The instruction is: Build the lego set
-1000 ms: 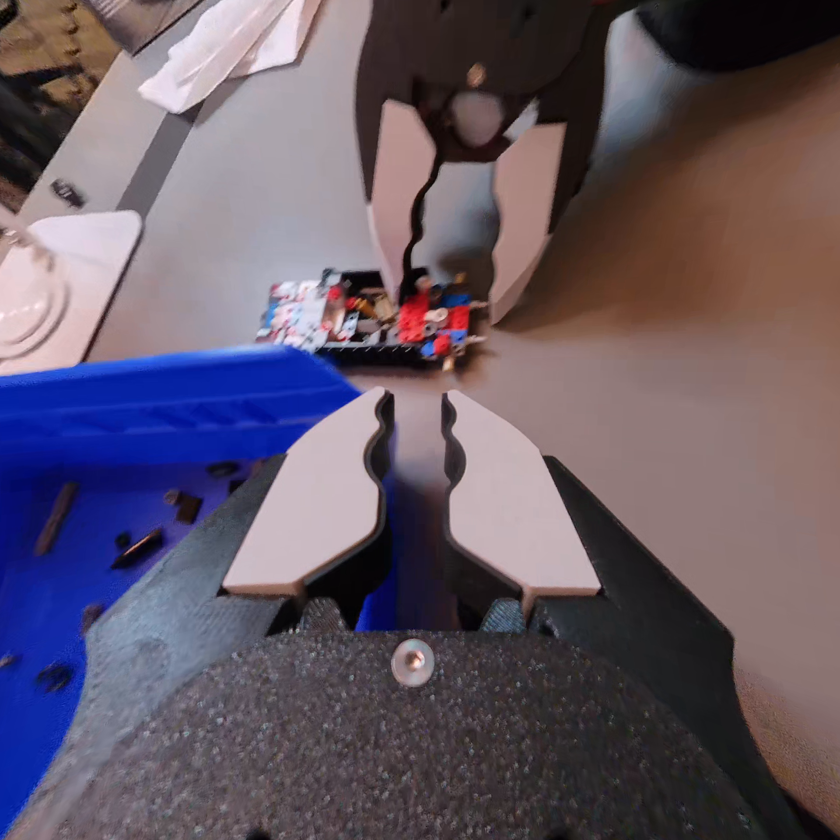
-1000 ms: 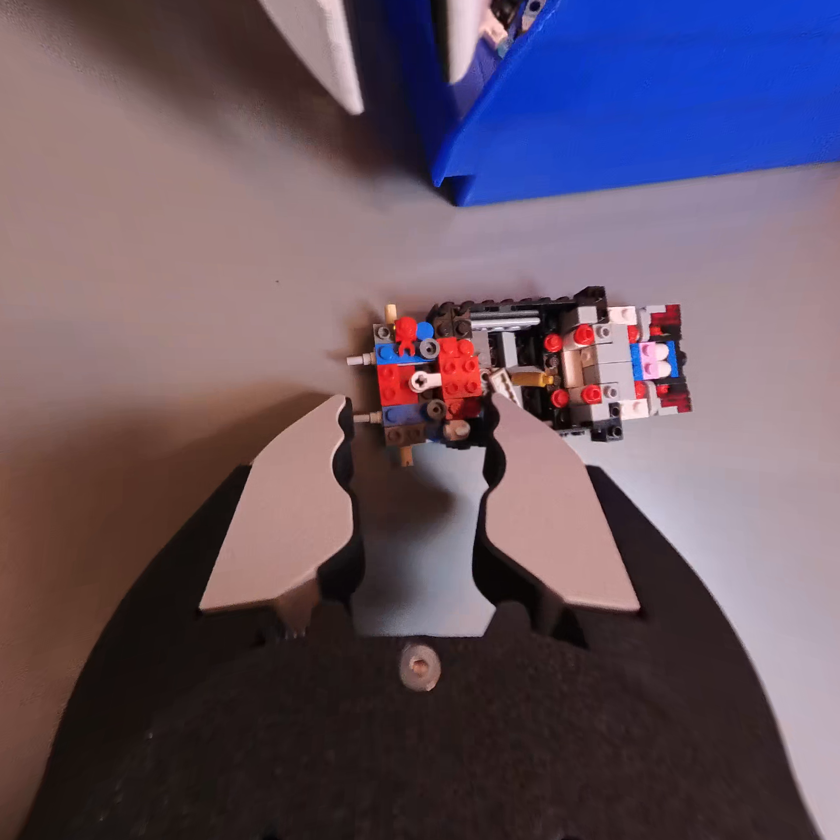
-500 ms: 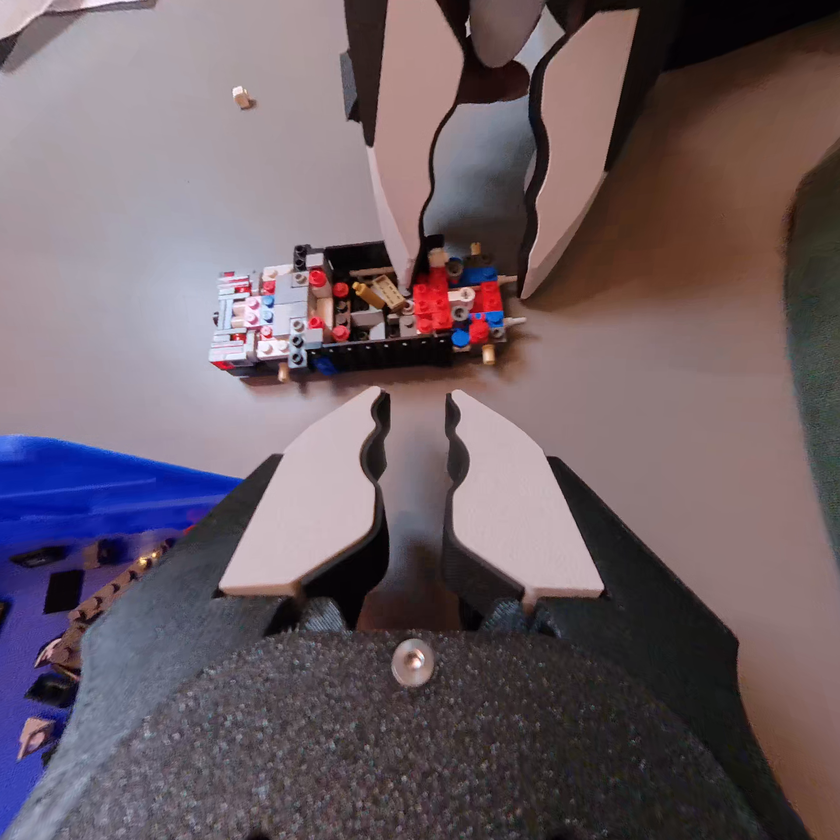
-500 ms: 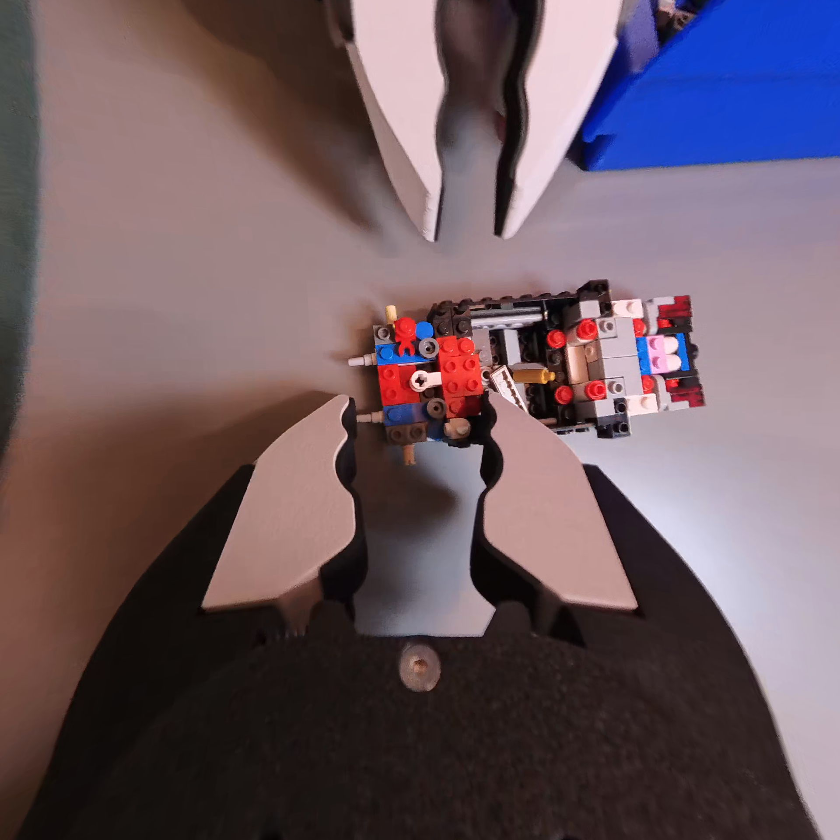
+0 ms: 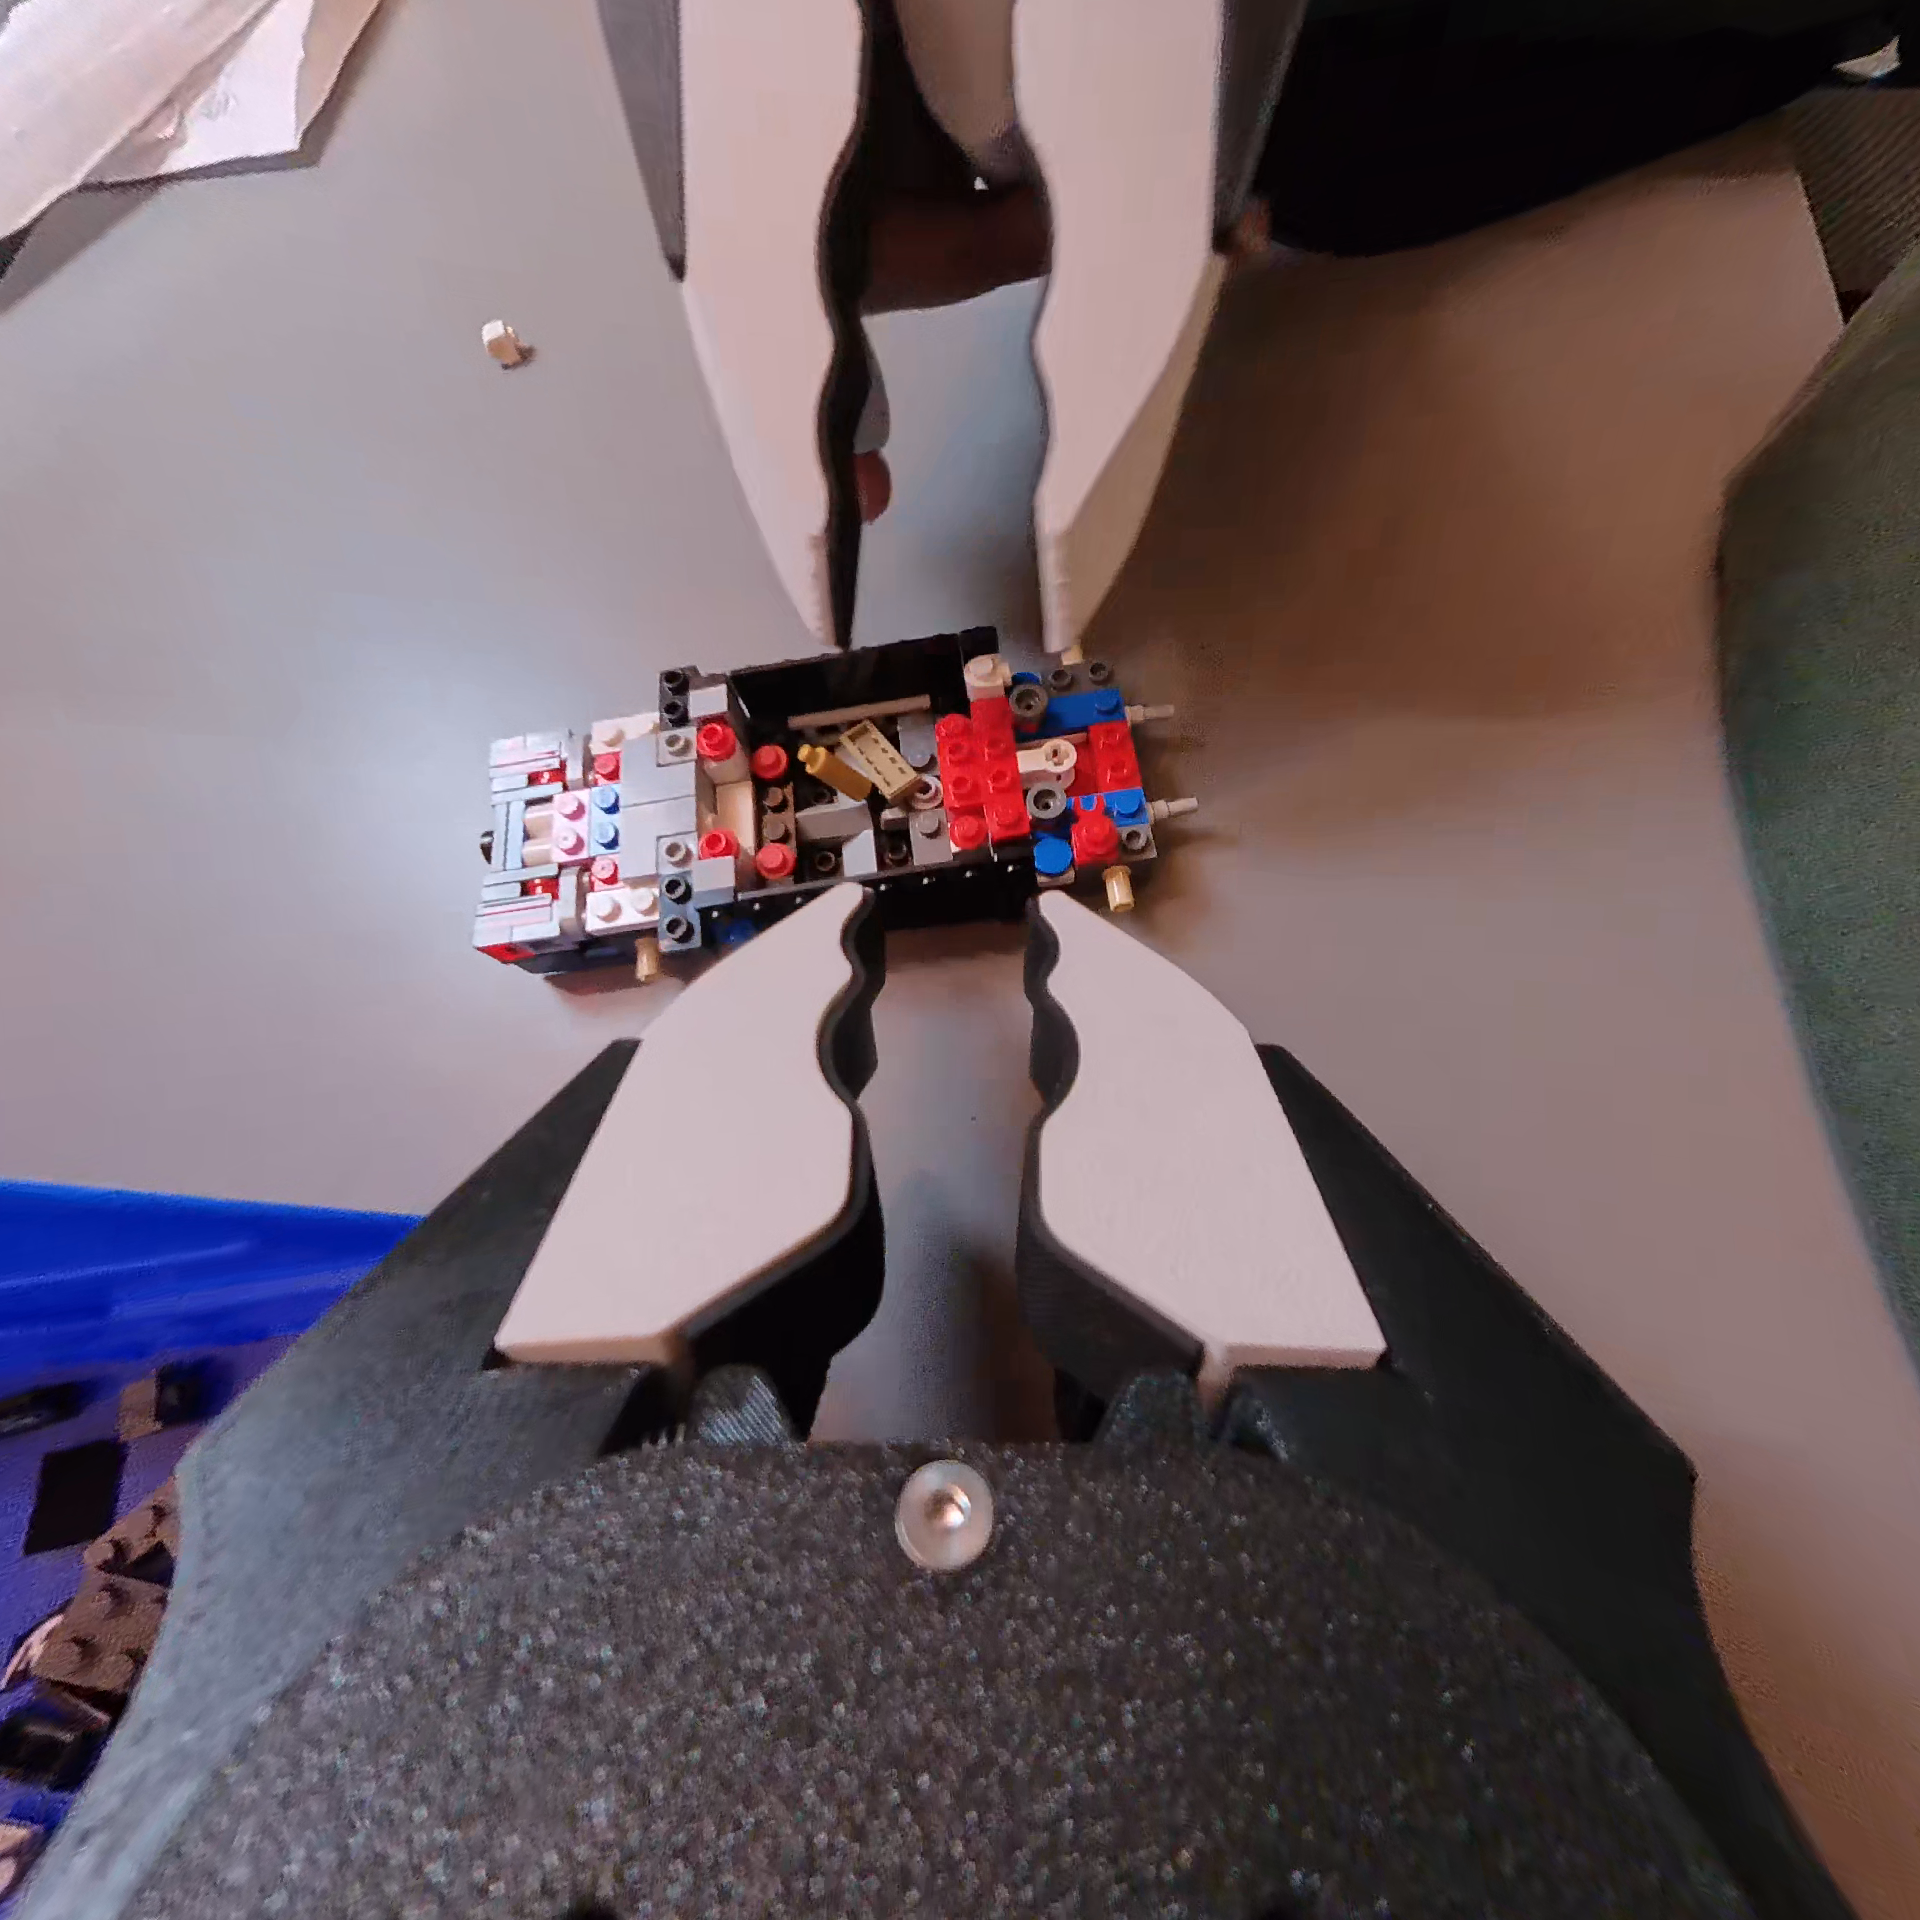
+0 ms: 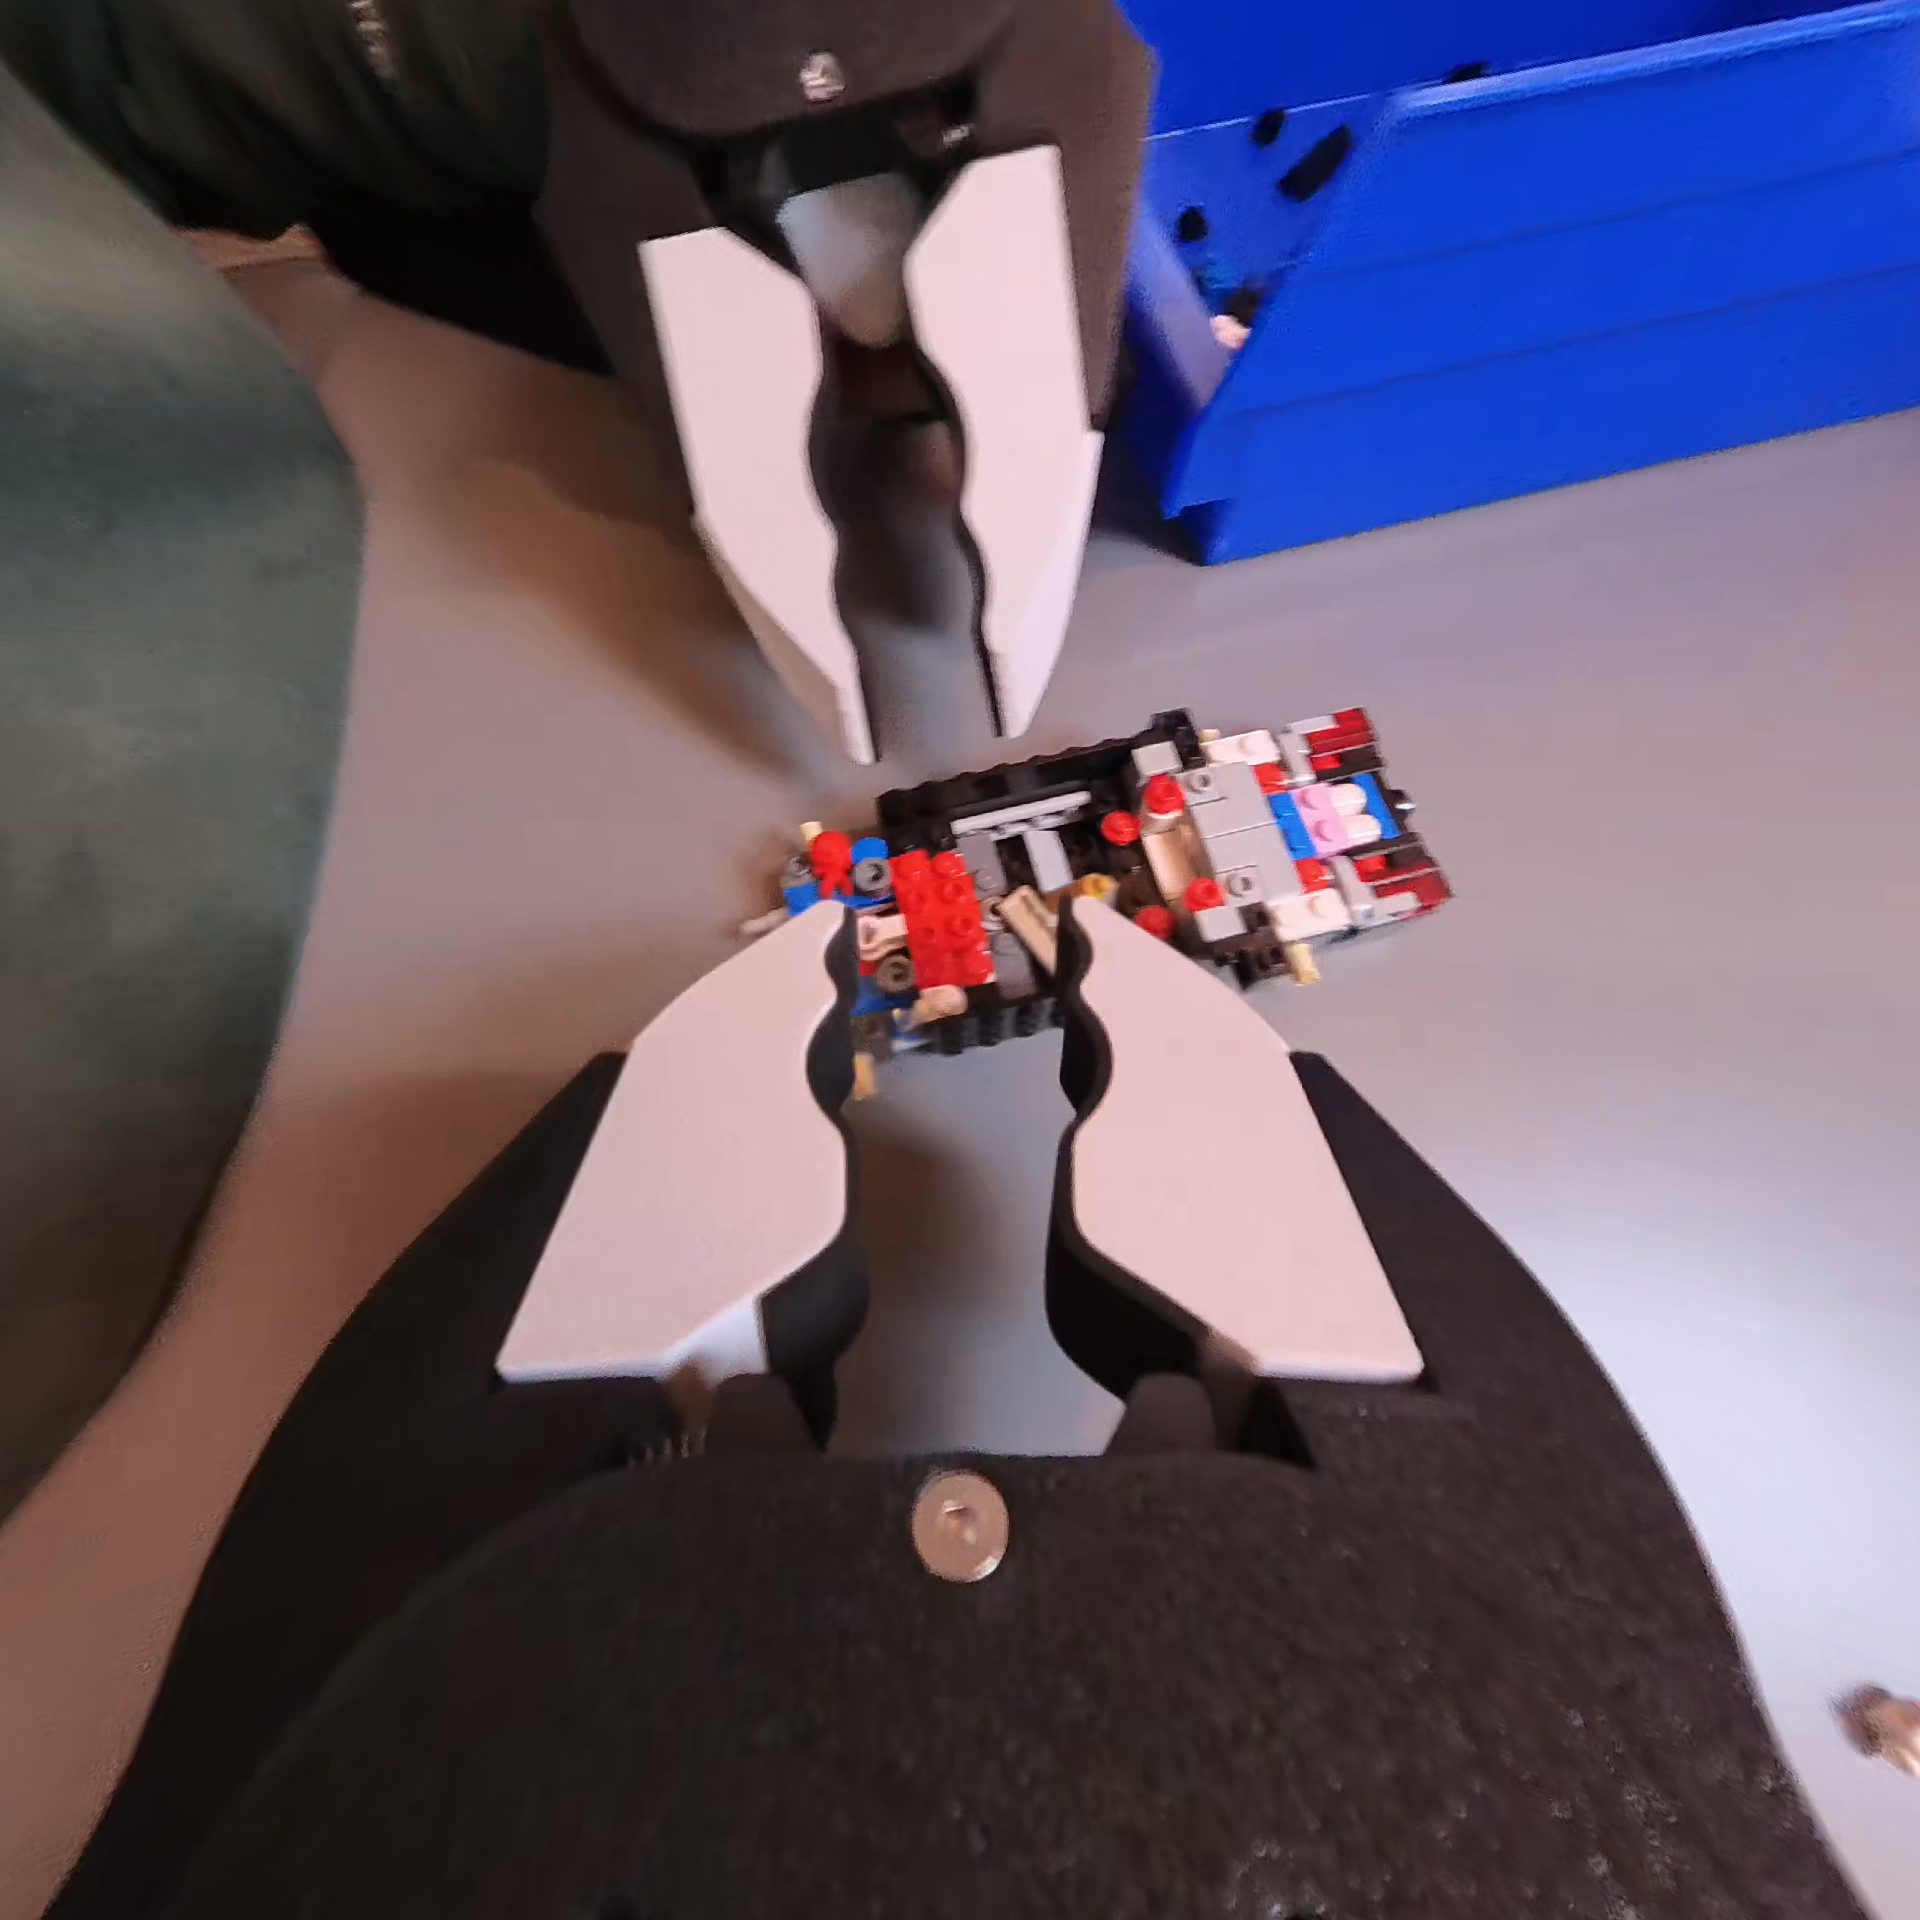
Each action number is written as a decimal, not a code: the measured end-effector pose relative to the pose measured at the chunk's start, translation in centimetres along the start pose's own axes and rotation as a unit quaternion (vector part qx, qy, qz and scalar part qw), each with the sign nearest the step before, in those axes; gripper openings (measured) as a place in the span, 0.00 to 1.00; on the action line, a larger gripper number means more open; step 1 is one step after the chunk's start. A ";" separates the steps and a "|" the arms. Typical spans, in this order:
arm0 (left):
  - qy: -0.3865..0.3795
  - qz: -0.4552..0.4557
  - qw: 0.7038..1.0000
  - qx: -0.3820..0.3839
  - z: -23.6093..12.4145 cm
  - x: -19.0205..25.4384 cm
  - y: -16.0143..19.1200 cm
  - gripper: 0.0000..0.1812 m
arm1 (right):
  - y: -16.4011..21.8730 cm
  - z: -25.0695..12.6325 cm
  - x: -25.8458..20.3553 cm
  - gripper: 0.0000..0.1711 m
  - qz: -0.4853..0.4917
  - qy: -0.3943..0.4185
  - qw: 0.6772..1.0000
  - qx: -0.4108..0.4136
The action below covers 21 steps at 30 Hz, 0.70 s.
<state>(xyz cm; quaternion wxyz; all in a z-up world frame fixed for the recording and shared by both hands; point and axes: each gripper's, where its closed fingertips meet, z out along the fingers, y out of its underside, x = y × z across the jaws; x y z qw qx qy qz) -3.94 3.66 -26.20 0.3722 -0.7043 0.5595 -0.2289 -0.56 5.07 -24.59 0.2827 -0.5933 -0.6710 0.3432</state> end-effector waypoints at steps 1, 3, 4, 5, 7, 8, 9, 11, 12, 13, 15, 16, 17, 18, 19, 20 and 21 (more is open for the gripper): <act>-0.002 0.002 1.000 0.000 0.0 0.0 -0.1 0.14 | -0.1 0.1 0.6 0.19 0.011 0.016 1.000 -0.003; -0.006 0.007 1.000 -0.002 0.1 0.0 -0.1 0.14 | -0.3 0.3 1.2 0.16 0.033 0.038 0.999 -0.015; -0.007 0.008 1.000 -0.002 0.2 0.1 -0.1 0.14 | -0.4 0.4 1.3 0.16 0.042 0.043 0.998 -0.025; -0.005 0.007 1.000 -0.003 0.3 0.2 0.0 0.14 | -0.4 0.6 1.3 0.16 0.050 0.049 0.997 -0.040; -0.005 0.007 1.000 -0.004 0.5 0.4 0.0 0.14 | 0.1 0.8 1.3 0.14 0.070 0.051 0.992 -0.087; -0.004 0.008 1.000 -0.004 0.6 0.5 0.0 0.14 | 0.6 1.0 1.2 0.14 0.086 0.050 0.988 -0.114; -0.005 0.009 1.000 -0.002 0.6 0.6 -0.1 0.14 | 0.9 1.2 1.1 0.15 0.101 0.042 0.985 -0.136; -0.006 0.008 1.000 0.002 0.7 0.7 -0.3 0.14 | 1.0 1.7 1.1 0.15 0.123 0.035 0.980 -0.155; -0.005 0.008 1.000 0.003 0.8 0.9 -0.3 0.14 | 1.2 1.8 1.1 0.14 0.133 0.034 0.976 -0.167; -0.006 0.009 1.000 0.005 0.8 0.9 -0.3 0.14 | 1.4 2.0 1.2 0.14 0.140 0.032 0.973 -0.179; -0.010 0.010 1.000 0.009 0.8 1.0 -0.4 0.14 | 1.4 2.1 1.3 0.13 0.158 0.026 0.968 -0.193; -0.012 0.010 1.000 0.012 0.8 1.0 -0.5 0.14 | 1.4 2.0 1.4 0.11 0.168 0.020 0.965 -0.202; -0.011 0.008 1.000 0.013 0.8 1.0 -0.5 0.14 | 1.6 1.9 1.4 0.10 0.176 0.014 0.961 -0.214; -0.009 0.006 1.000 0.012 0.9 1.1 -0.5 0.14 | 1.8 1.8 1.6 0.09 0.183 0.011 0.957 -0.226; -0.011 0.006 1.000 0.013 0.9 1.1 -0.4 0.14 | 1.9 1.7 1.8 0.09 0.186 0.012 0.954 -0.235; -0.012 0.007 1.000 0.014 0.9 1.1 -0.5 0.14 | 2.0 1.7 2.0 0.08 0.189 0.011 0.952 -0.242; -0.010 0.008 1.000 0.014 0.9 1.2 -0.5 0.14 | 2.0 1.7 2.0 0.08 0.194 0.006 0.950 -0.246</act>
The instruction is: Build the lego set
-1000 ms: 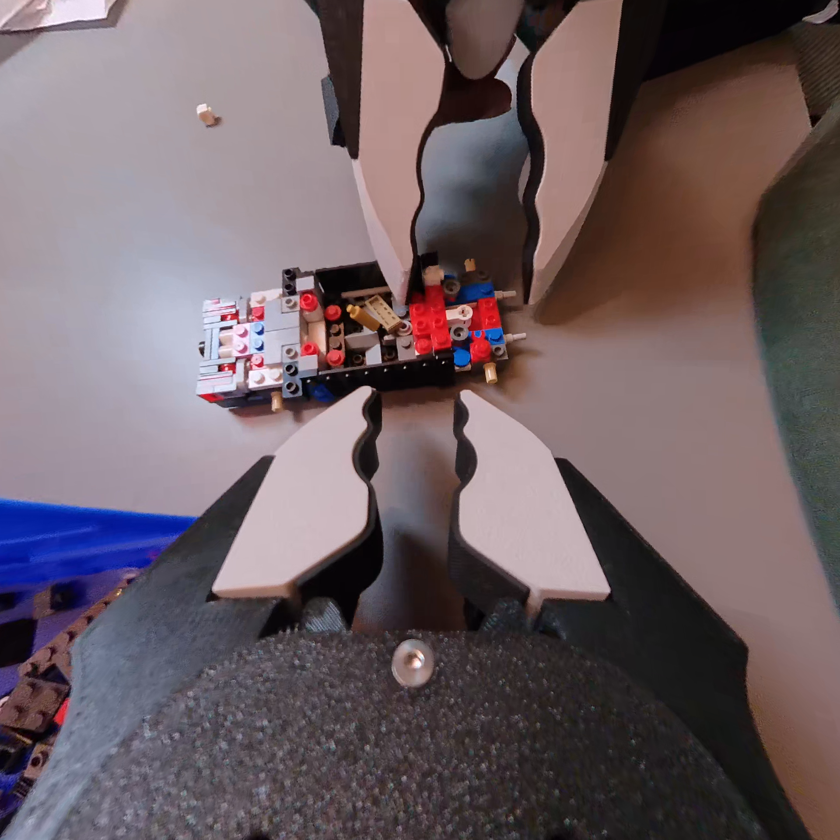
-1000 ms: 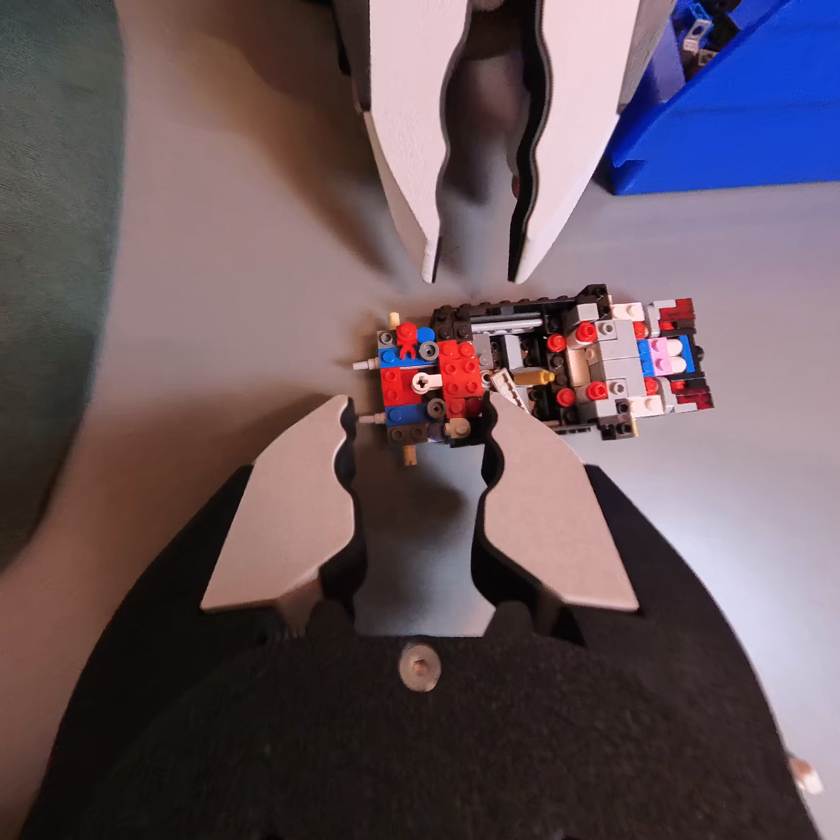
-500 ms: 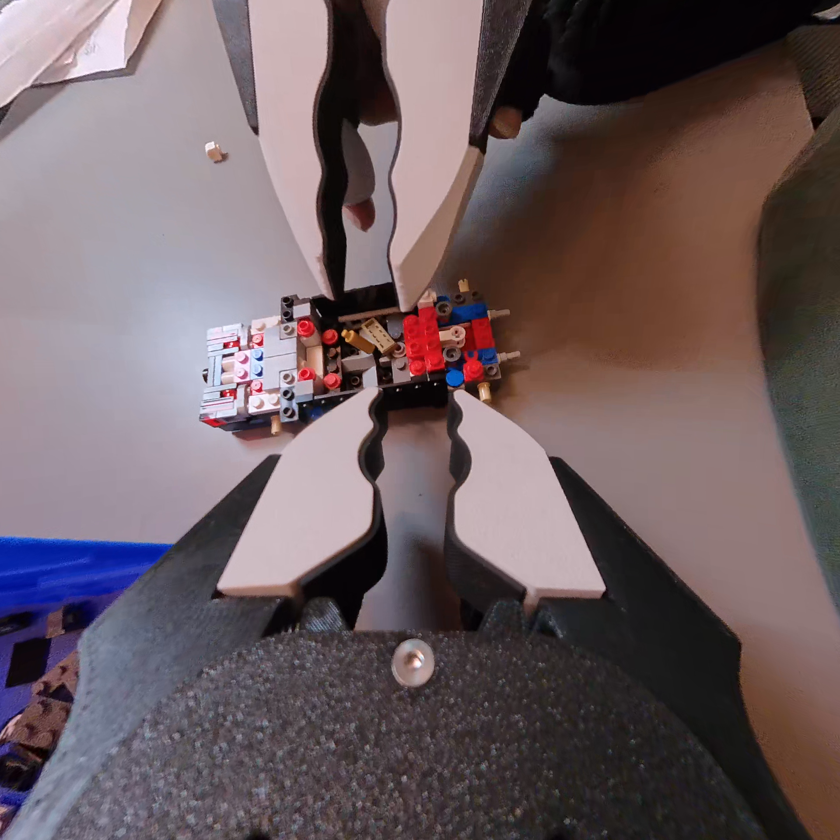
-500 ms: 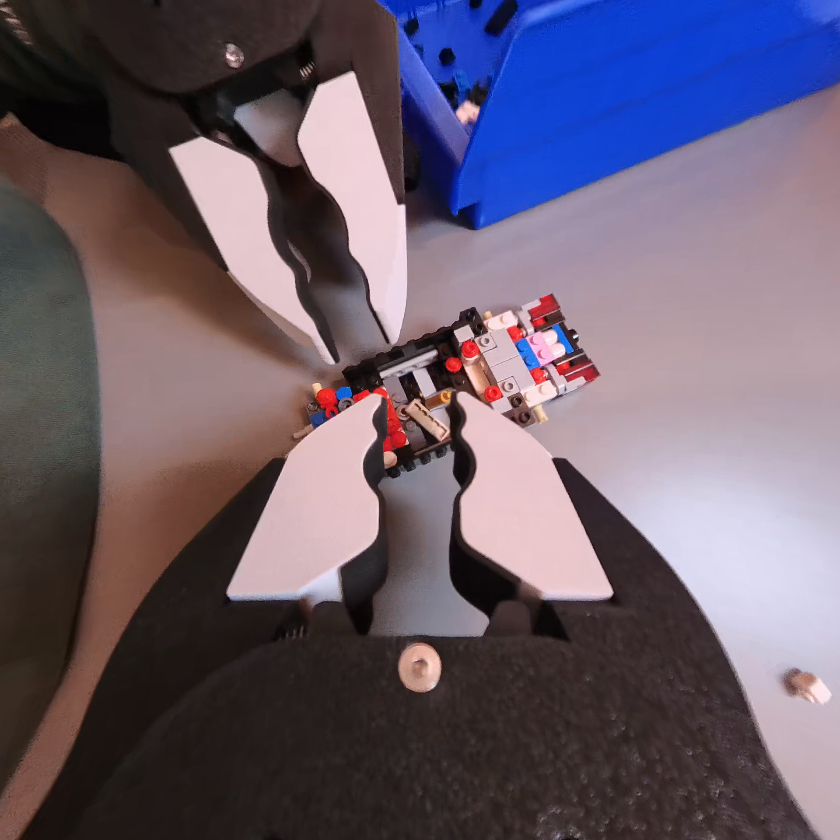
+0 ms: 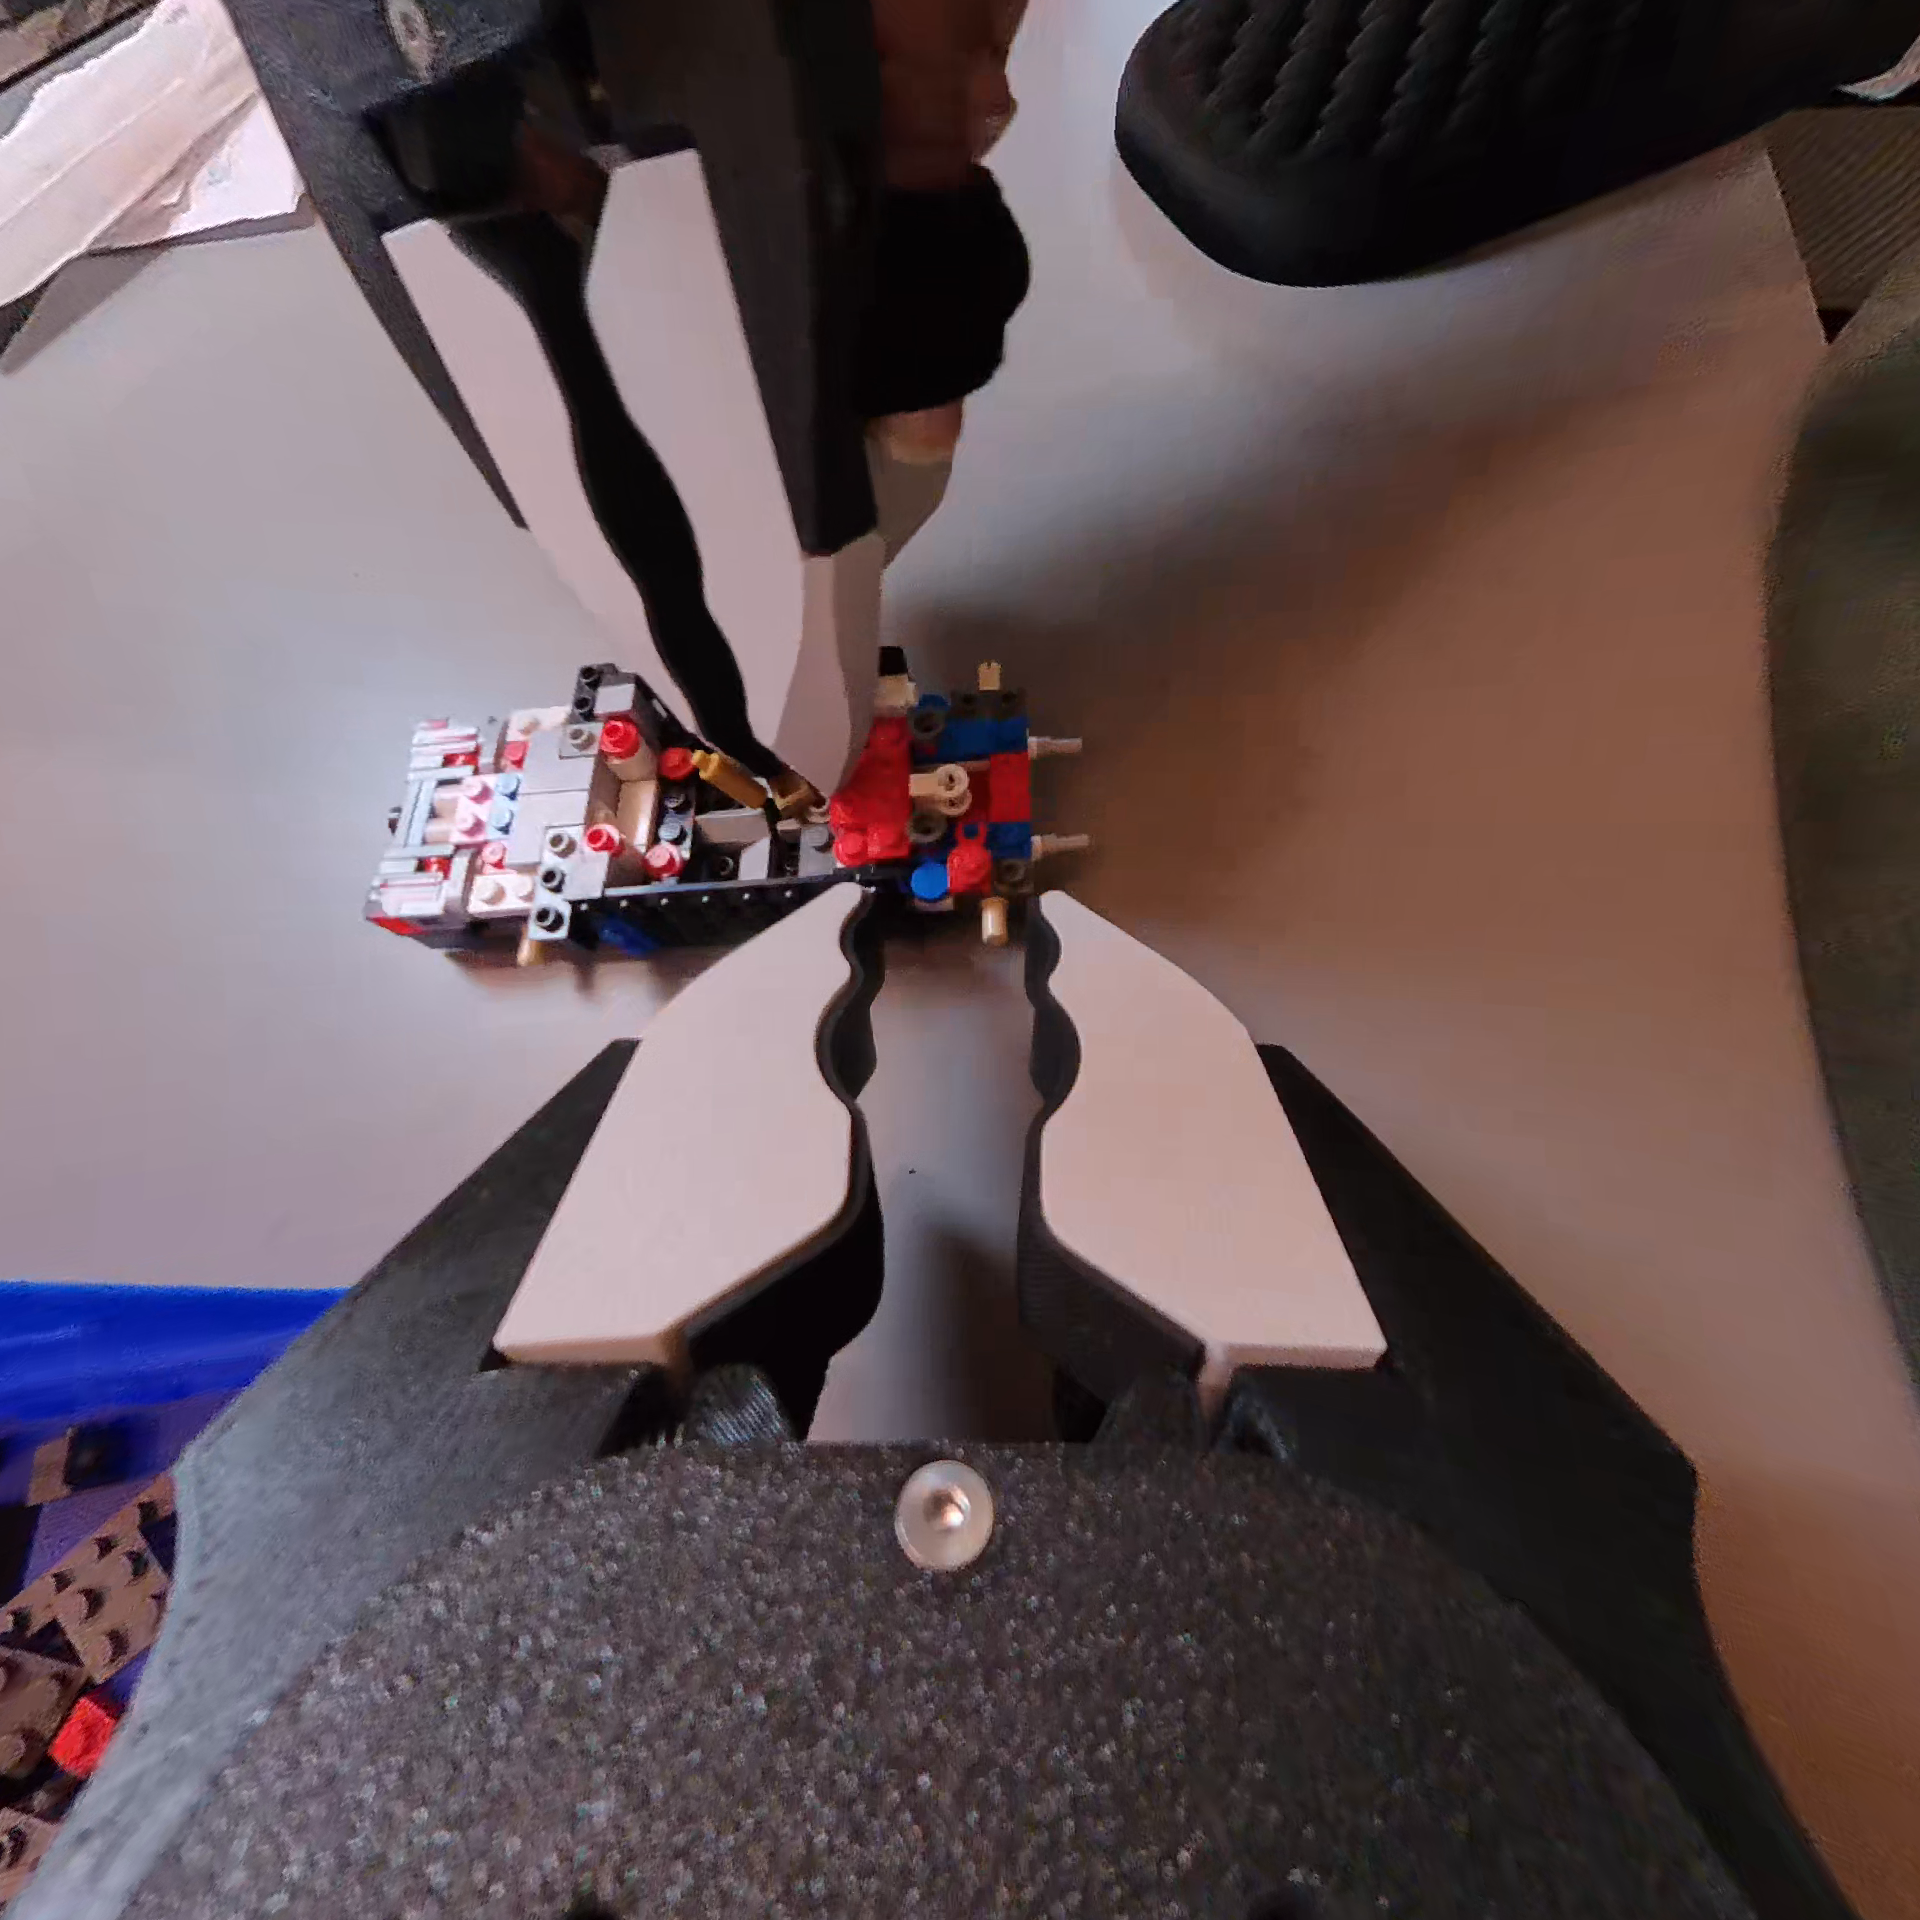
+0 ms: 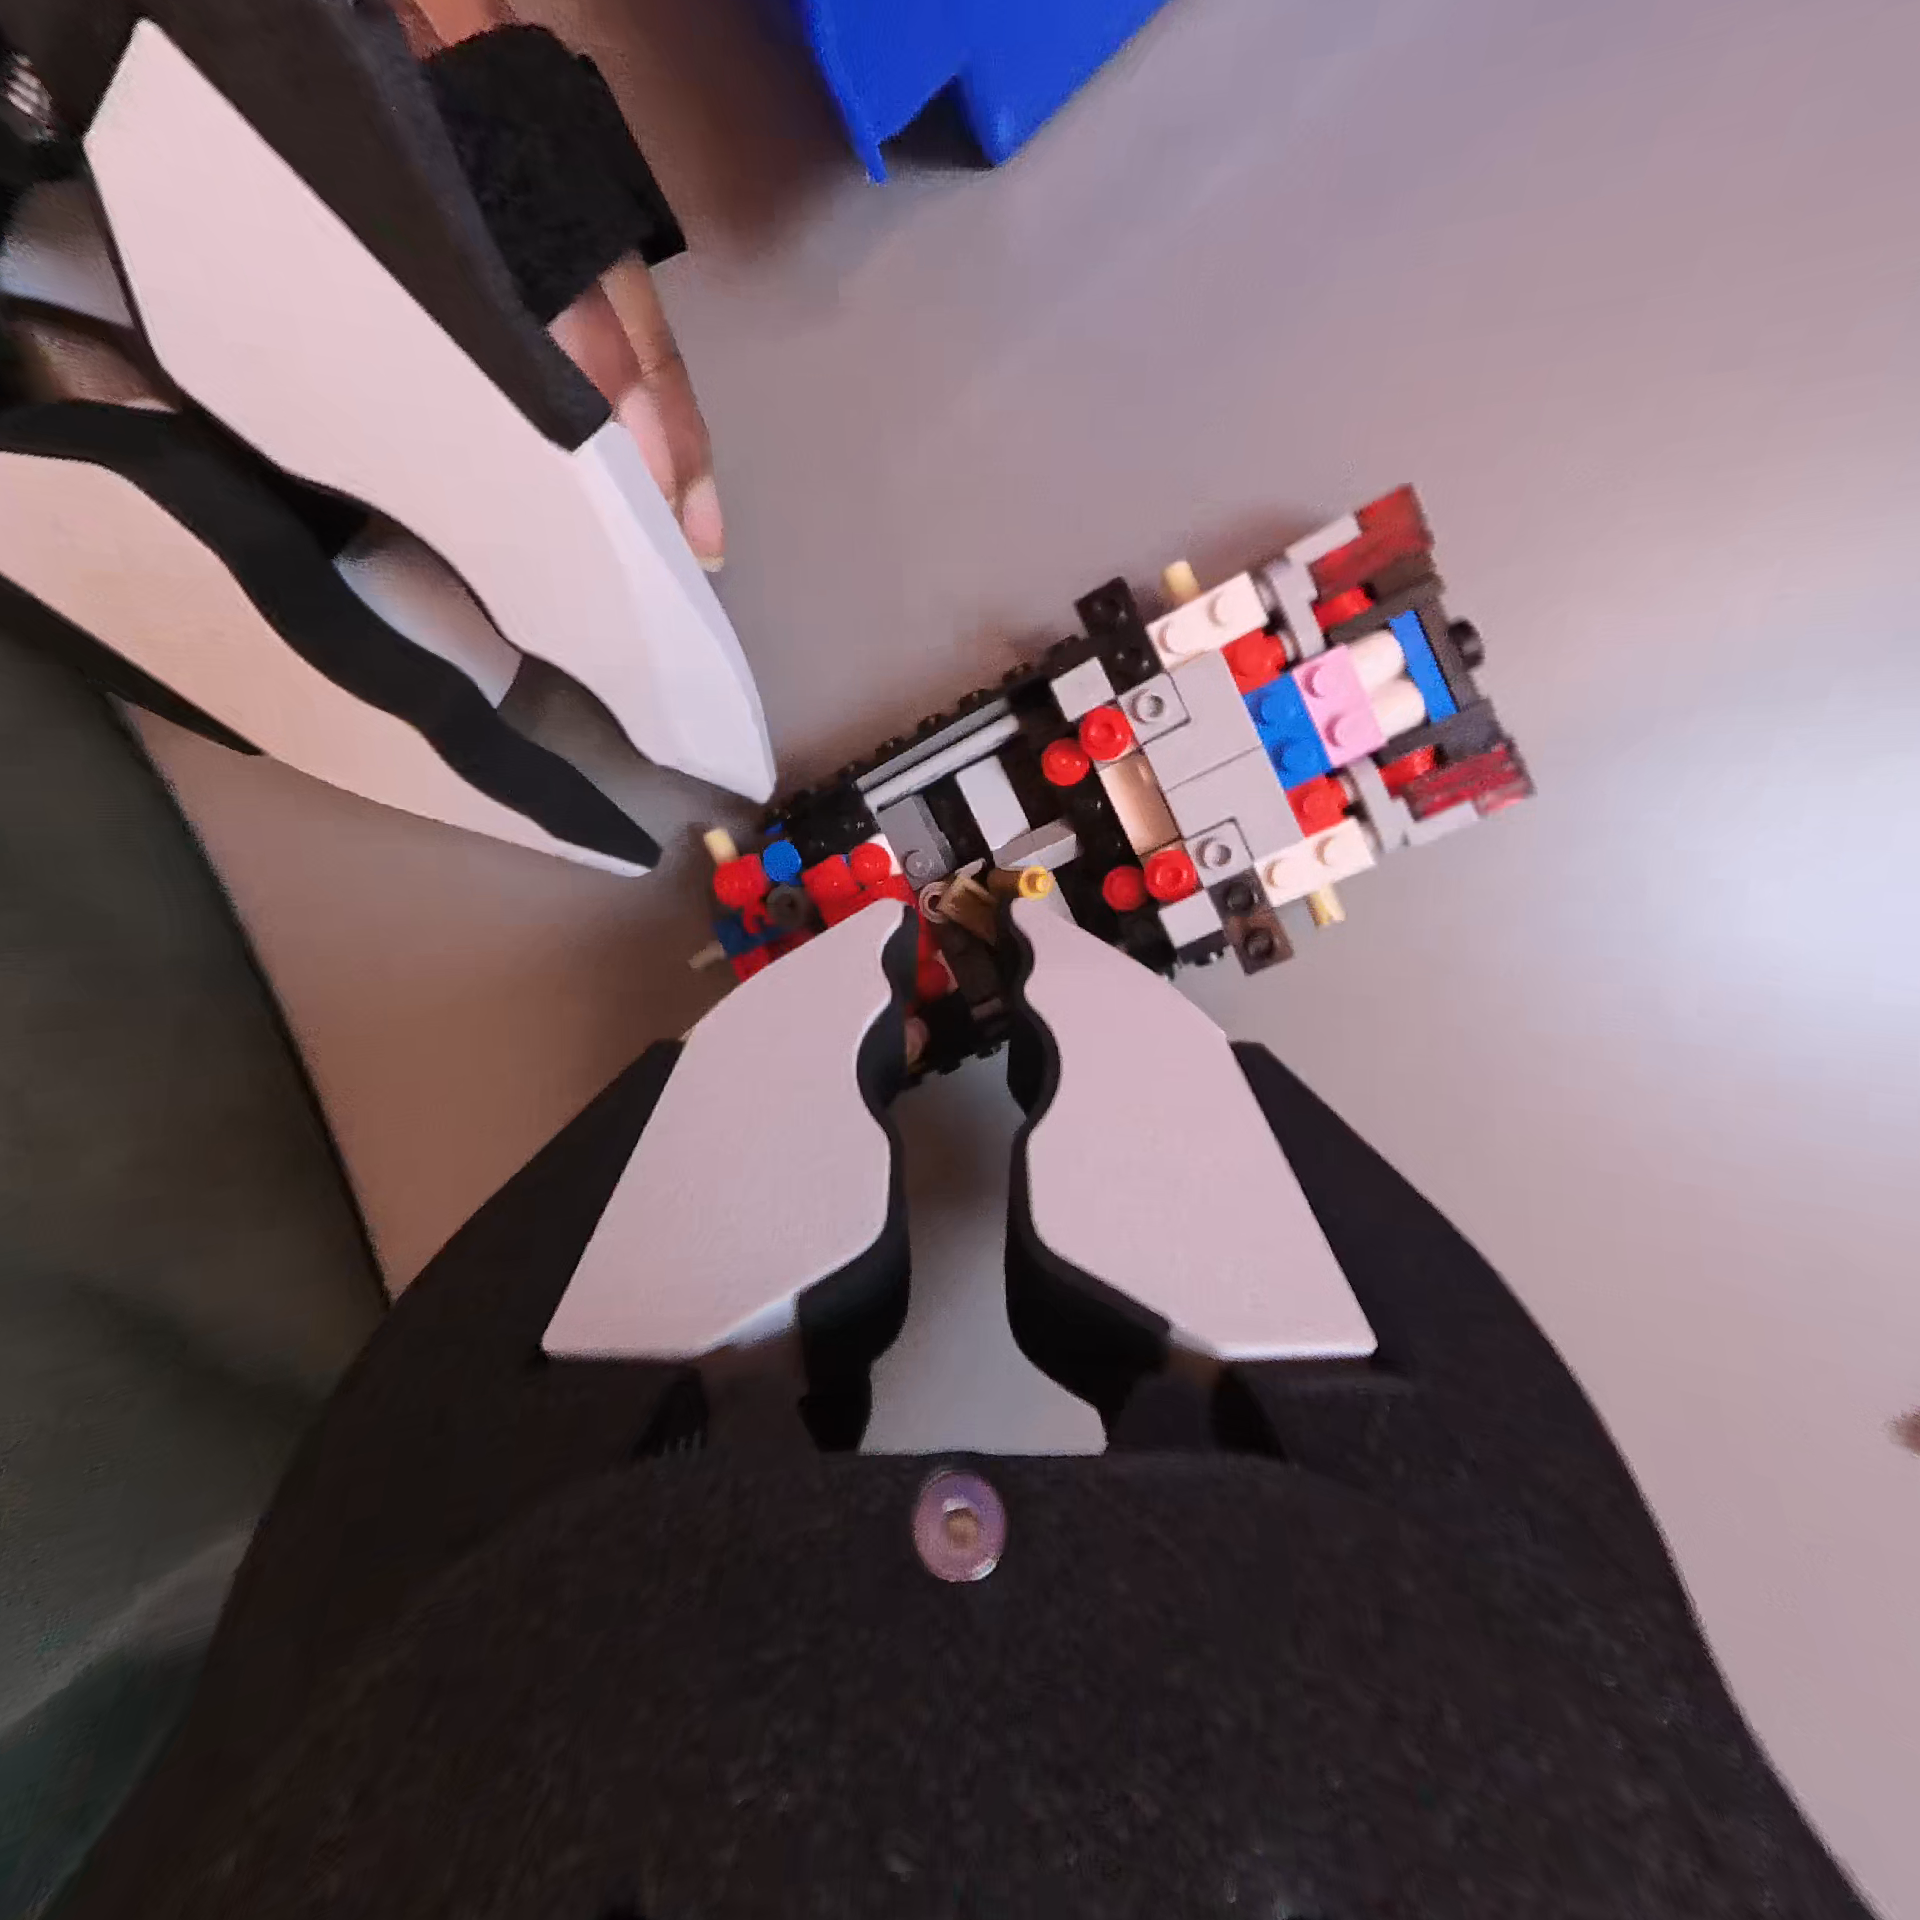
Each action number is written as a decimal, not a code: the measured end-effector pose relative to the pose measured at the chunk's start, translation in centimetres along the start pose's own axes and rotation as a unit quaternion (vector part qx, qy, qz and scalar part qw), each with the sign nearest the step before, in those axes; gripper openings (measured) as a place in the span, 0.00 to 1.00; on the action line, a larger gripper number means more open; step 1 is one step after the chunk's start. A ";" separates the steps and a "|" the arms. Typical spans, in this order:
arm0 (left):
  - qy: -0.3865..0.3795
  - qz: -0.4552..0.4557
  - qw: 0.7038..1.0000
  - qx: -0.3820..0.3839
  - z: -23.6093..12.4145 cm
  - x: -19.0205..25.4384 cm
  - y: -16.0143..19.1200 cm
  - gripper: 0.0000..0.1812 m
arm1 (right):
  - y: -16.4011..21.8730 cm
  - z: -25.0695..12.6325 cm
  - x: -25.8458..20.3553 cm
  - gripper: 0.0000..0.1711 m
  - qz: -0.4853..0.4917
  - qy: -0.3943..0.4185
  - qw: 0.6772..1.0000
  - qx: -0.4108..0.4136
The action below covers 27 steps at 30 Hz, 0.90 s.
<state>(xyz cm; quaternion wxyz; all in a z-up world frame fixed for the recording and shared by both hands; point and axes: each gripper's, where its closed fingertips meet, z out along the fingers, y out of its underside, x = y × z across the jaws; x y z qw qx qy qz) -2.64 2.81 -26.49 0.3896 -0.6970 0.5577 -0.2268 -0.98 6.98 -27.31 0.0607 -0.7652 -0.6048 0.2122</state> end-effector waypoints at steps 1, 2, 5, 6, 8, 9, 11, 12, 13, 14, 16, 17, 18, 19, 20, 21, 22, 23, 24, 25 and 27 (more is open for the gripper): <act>0.001 0.001 1.000 0.000 0.0 0.1 0.0 0.14 | 0.0 0.0 0.0 0.08 0.001 -0.004 1.000 -0.004; 0.001 0.002 1.000 0.000 0.0 0.1 0.0 0.14 | 0.0 0.0 -0.2 0.07 0.001 -0.009 1.000 -0.007; 0.002 0.004 1.000 -0.002 0.0 0.2 0.1 0.14 | 0.0 0.1 -0.1 0.00 -0.005 -0.012 1.000 -0.007; 0.001 0.004 1.000 -0.002 0.0 0.1 0.2 0.14 | 0.1 0.1 -0.1 0.00 -0.012 -0.013 1.000 -0.006; 0.000 0.003 1.000 -0.001 -0.1 0.0 0.2 0.14 | 0.0 -0.2 -0.5 0.00 -0.016 -0.027 0.999 0.008; -0.001 0.002 1.000 -0.001 -0.2 -0.1 0.2 0.14 | -0.3 -0.5 -0.6 0.00 -0.017 -0.030 0.999 0.020; -0.004 -0.001 1.000 -0.001 -0.3 -0.3 0.3 0.14 | -0.6 -1.2 -0.4 0.00 -0.022 -0.020 0.999 0.040; -0.005 -0.003 1.000 0.000 -0.4 -0.4 0.3 0.14 | -0.7 -1.6 0.0 0.00 -0.029 -0.002 0.999 0.042; -0.005 -0.005 1.000 0.000 -0.4 -0.5 0.3 0.14 | -0.6 -1.8 0.4 0.00 -0.038 0.018 0.998 0.040; -0.005 -0.007 1.000 0.000 -0.4 -0.5 0.3 0.14 | -0.6 -1.8 0.7 0.01 -0.048 0.033 0.998 0.034; -0.004 -0.007 1.000 -0.003 -0.3 -0.4 0.4 0.14 | -0.5 -1.7 0.8 0.10 -0.071 0.046 0.996 0.015; -0.003 -0.005 1.000 -0.005 -0.3 -0.3 0.4 0.14 | -0.4 -1.5 0.8 0.10 -0.082 0.051 0.995 0.004; -0.003 -0.003 1.000 -0.006 -0.2 -0.3 0.5 0.14 | -0.3 -1.2 0.9 0.11 -0.093 0.056 0.994 -0.010; -0.003 -0.001 1.000 -0.008 -0.2 -0.2 0.5 0.14 | -0.1 -1.0 1.1 0.11 -0.102 0.063 0.992 -0.025; -0.003 -0.001 1.000 -0.009 -0.2 -0.2 0.6 0.14 | 0.0 -0.8 1.2 0.11 -0.110 0.068 0.991 -0.039; -0.002 -0.001 1.000 -0.011 -0.2 -0.2 0.7 0.14 | 0.2 -0.5 1.3 0.11 -0.115 0.069 0.990 -0.052; -0.002 -0.001 1.000 -0.012 -0.2 -0.2 0.7 0.14 | 0.3 -0.2 1.2 0.11 -0.118 0.067 0.989 -0.063; -0.002 -0.002 1.000 -0.012 -0.2 -0.3 0.7 0.14 | 0.4 0.0 1.1 0.12 -0.120 0.066 0.988 -0.071; -0.002 -0.003 1.000 -0.012 -0.2 -0.3 0.7 0.14 | 0.4 0.1 1.1 0.11 -0.123 0.066 0.987 -0.076; -0.001 -0.003 1.000 -0.012 -0.3 -0.3 0.8 0.14 | 0.3 0.1 1.1 0.11 -0.126 0.068 0.987 -0.079; 0.000 -0.004 1.000 -0.013 -0.3 -0.3 0.8 0.14 | 0.4 0.1 1.0 0.11 -0.128 0.068 0.986 -0.086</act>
